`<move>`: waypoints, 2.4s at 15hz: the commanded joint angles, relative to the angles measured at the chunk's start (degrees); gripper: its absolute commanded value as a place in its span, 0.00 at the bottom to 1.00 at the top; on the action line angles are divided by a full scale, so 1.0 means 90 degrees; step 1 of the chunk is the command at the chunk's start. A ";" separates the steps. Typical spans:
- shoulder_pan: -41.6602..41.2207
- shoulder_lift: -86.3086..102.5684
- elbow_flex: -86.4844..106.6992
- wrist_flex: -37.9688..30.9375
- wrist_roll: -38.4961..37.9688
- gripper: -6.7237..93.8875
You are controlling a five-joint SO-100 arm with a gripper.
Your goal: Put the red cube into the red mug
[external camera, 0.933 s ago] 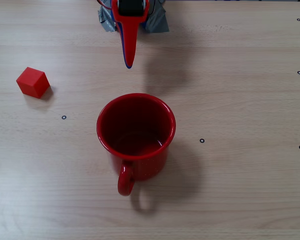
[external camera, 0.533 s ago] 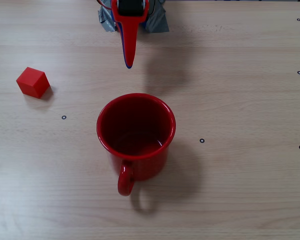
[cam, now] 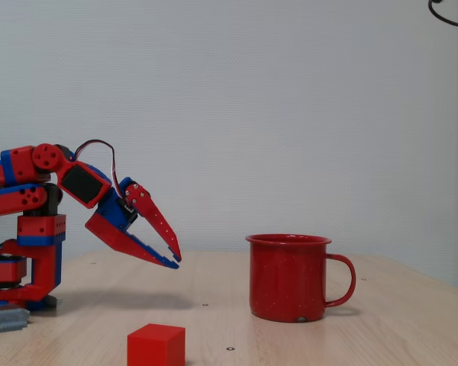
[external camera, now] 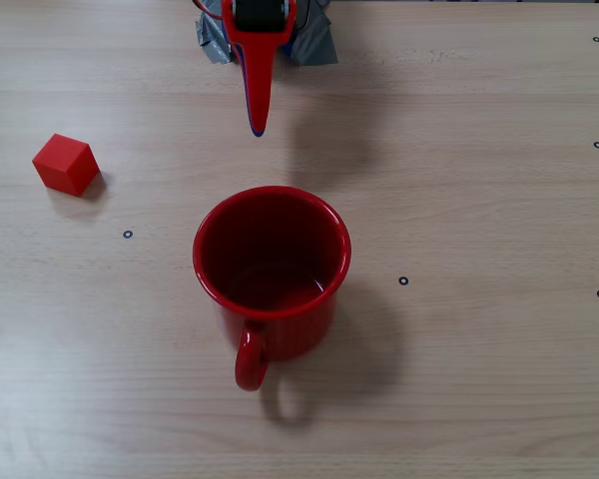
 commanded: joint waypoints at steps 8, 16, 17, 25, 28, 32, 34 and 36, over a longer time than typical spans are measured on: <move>0.0947 -0.3076 -0.3379 0.0742 -0.0020 0.07; 0.1357 -0.4844 -0.6084 0.2520 0.0186 0.07; 0.1504 -0.5176 -0.6523 0.2705 0.0225 0.07; 0.2676 -0.7314 -0.9316 0.3613 0.0117 0.07; 0.3008 -0.8105 -1.0352 0.3994 -0.0098 0.07; 0.3477 -0.9160 -1.1514 0.4424 -0.0342 0.07; 0.3779 -0.9580 -1.1689 0.4404 -0.0449 0.07; 0.4141 -0.9844 -1.1729 0.4502 -0.0693 0.07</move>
